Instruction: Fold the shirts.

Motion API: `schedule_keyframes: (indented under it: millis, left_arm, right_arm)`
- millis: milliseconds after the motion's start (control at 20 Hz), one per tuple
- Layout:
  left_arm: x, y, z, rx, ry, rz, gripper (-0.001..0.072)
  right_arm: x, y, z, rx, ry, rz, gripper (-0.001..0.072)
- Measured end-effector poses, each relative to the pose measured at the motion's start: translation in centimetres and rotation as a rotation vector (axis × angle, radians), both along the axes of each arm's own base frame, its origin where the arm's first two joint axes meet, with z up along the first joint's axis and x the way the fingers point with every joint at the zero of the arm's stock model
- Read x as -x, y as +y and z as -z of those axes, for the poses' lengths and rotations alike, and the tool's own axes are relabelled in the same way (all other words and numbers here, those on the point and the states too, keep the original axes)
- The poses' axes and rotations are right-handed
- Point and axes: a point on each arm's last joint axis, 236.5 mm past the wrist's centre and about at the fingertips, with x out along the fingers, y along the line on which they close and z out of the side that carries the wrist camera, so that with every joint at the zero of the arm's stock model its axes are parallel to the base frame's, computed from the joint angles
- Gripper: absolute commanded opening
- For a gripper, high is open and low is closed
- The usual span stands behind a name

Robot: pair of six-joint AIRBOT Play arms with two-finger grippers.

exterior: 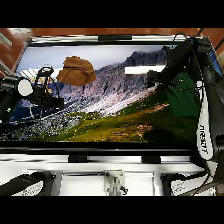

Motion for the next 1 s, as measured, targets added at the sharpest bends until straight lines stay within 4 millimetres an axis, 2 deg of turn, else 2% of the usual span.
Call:
schedule_keyframes:
  millis: [850,1000]
  left_arm:
    - [0.01,-0.01,0.01,0.0,0.0,0.0,0.0607]
    - [-0.52,-0.57,-0.17,0.022,-0.023,0.002,0.0606]
  right_arm:
    - [0.0,-0.01,0.0,0.0,0.0,0.0,0.0512]
    - [-0.26,0.02,-0.05,-0.001,-0.011,0.002,0.0512]
